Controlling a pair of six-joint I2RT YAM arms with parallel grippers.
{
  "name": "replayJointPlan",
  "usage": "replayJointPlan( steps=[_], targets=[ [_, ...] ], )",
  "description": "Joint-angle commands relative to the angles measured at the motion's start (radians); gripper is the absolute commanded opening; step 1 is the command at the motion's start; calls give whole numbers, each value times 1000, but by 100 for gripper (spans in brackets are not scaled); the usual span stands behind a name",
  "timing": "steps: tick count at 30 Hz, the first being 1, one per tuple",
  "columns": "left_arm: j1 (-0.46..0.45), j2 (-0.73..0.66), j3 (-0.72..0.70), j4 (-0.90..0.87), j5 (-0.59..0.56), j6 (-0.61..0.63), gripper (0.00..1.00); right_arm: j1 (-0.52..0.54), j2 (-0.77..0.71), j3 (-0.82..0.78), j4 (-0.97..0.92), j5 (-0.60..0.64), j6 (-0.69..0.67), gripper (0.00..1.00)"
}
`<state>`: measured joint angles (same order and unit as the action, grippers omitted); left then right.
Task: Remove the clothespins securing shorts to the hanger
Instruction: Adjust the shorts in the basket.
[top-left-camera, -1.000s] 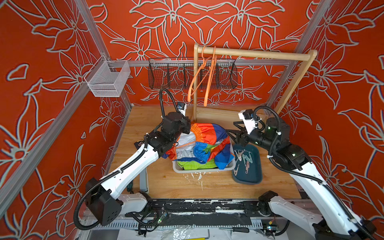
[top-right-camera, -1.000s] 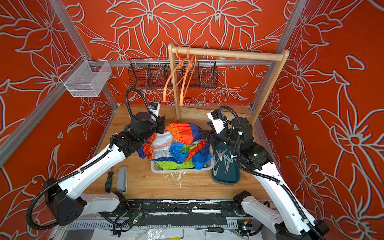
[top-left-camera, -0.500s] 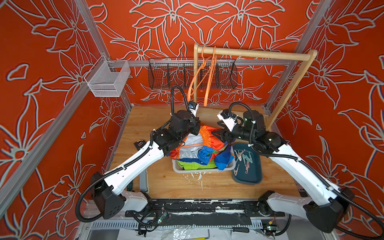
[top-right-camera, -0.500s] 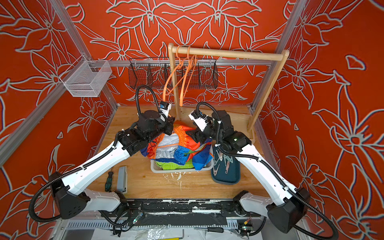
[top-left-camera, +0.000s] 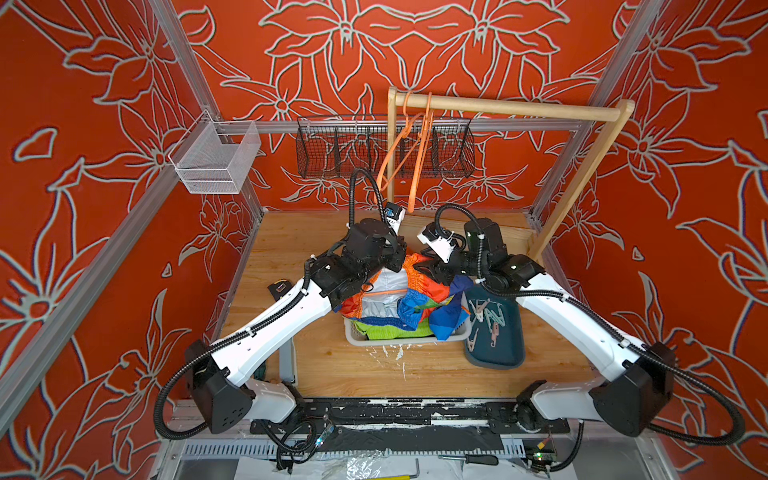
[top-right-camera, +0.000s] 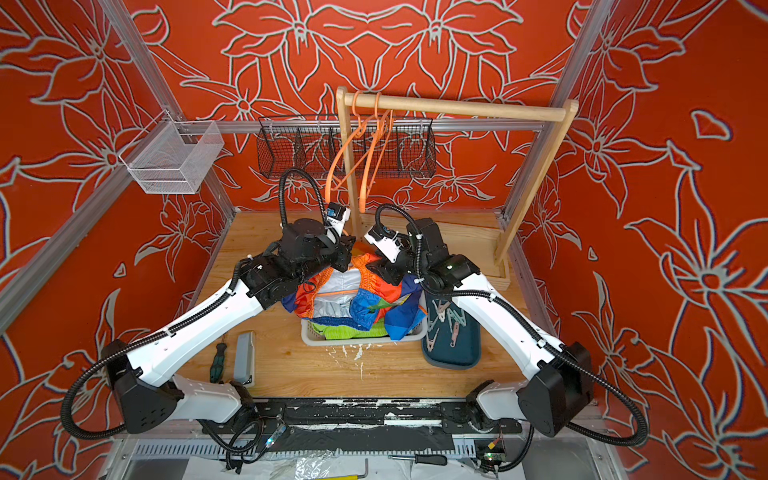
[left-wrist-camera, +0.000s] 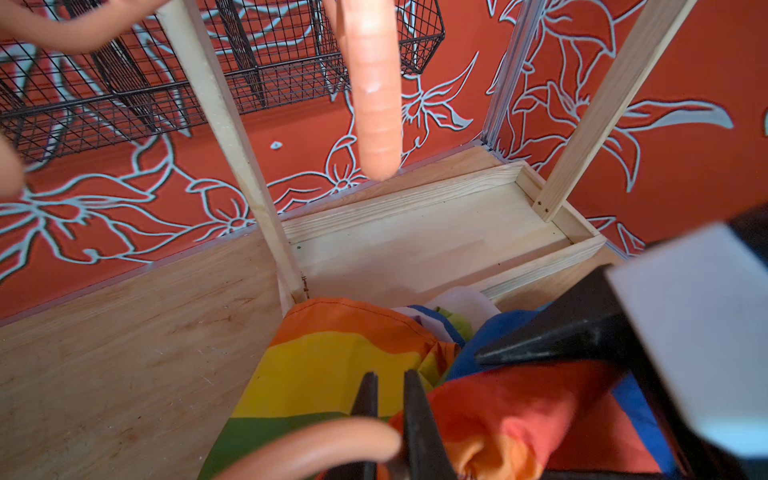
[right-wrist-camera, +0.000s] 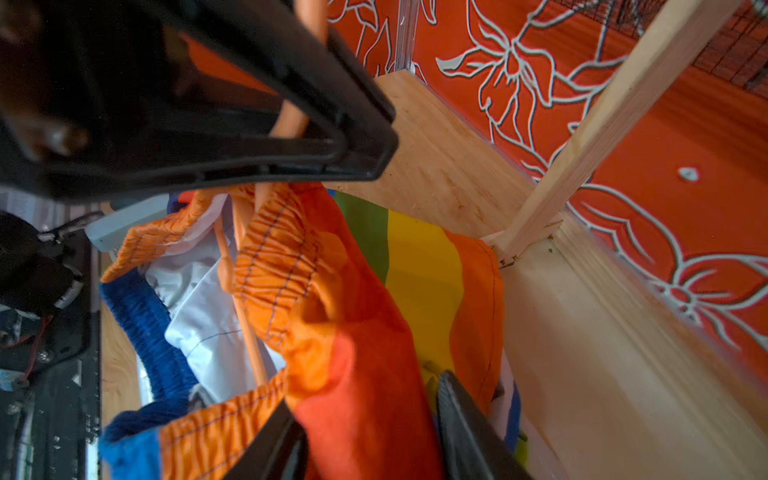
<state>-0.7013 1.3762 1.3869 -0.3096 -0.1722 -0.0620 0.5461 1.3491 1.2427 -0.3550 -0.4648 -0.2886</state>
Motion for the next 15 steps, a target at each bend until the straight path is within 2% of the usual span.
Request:
replayJointPlan(
  steps=[1,5,9,11,15],
  targets=[
    [-7,-3,34,43,21,1,0,9,17,31,-6,-12,-47,27],
    [-7,-8,32,40,11,4,0,9,16,25,-6,-3,-60,6],
    [-7,-19,31,32,-10,11,1,8,1,2,11,0,-71,1],
    [-7,-27,27,31,-17,14,15,9,-4,-6,21,-1,-76,0],
    [-6,-43,35,19,-38,17,50,8,2,-8,26,1,-81,0]
  ],
)
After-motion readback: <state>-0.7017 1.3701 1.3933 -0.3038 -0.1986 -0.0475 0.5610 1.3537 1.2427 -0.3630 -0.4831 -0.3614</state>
